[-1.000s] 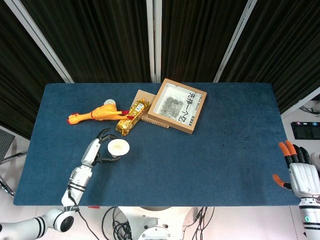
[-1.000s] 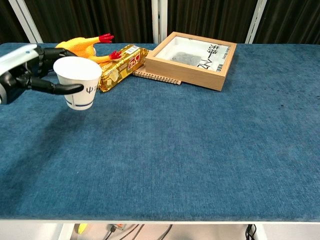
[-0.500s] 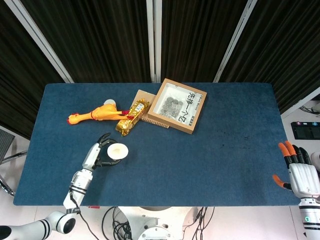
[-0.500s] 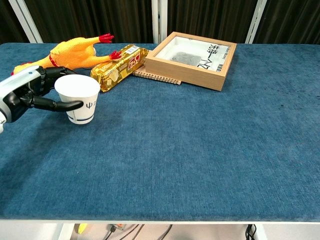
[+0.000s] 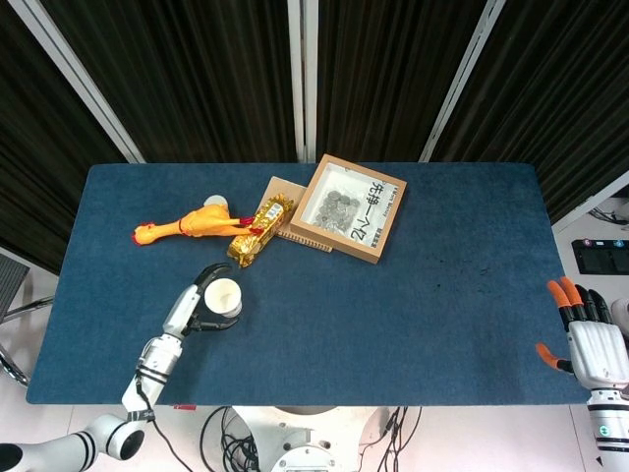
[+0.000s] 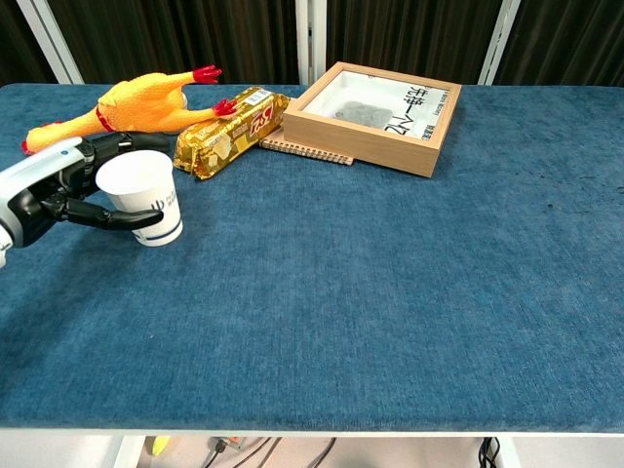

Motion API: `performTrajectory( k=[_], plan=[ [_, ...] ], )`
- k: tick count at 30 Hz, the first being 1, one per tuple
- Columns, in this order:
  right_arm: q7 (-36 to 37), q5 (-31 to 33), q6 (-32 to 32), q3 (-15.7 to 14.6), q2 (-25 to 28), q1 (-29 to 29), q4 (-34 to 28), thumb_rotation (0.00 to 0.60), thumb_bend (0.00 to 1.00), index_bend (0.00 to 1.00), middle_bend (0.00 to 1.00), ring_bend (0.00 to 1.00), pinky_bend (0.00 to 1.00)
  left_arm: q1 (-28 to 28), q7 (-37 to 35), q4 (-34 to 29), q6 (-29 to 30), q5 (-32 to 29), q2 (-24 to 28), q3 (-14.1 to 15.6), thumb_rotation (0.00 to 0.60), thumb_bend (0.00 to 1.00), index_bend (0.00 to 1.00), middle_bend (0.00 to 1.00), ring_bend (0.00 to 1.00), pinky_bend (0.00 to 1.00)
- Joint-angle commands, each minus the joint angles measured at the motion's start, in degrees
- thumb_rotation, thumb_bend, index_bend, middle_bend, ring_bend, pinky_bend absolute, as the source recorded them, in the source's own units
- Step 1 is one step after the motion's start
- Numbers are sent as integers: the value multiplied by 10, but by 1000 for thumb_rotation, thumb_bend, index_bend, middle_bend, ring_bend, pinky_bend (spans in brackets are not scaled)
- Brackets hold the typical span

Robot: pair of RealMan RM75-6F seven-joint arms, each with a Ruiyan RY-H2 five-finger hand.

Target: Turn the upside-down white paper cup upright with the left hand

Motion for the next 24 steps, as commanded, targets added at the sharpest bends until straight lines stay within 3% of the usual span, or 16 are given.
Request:
performTrajectory(
  k=[1,7,11,16,20,22,24],
  plan=[
    [0,0,1,0,0,0,0,600,143,0,0,0,0,2,-3,0,8,6,3,2,600,163,40,0,0,6],
    [2,-2,6,2,4,-2,-3,600,143,0,0,0,0,17,15,-36,74,40,45,-1,600,162,12,0,0,3],
    [5,-1,11,4,7,-4,-4,600,143,0,0,0,0,46,93,-90,145,69,117,5,600,163,13,0,0,0],
    [7,-2,20,6,8,-6,-6,600,143,0,0,0,0,110,259,-197,200,42,247,13,600,163,18,0,0,0],
    [-7,-6,23,5,9,-7,-13,600,144,0,0,0,0,140,449,-238,161,11,354,55,600,111,63,61,0,11],
    [-16,-10,28,5,6,-7,-14,600,144,0,0,0,0,152,551,-247,155,-18,370,61,600,33,73,115,0,39],
    [-23,-14,36,6,-2,-7,-10,600,144,0,0,0,0,166,586,-228,172,-26,352,61,600,19,85,114,0,47]
  ],
)
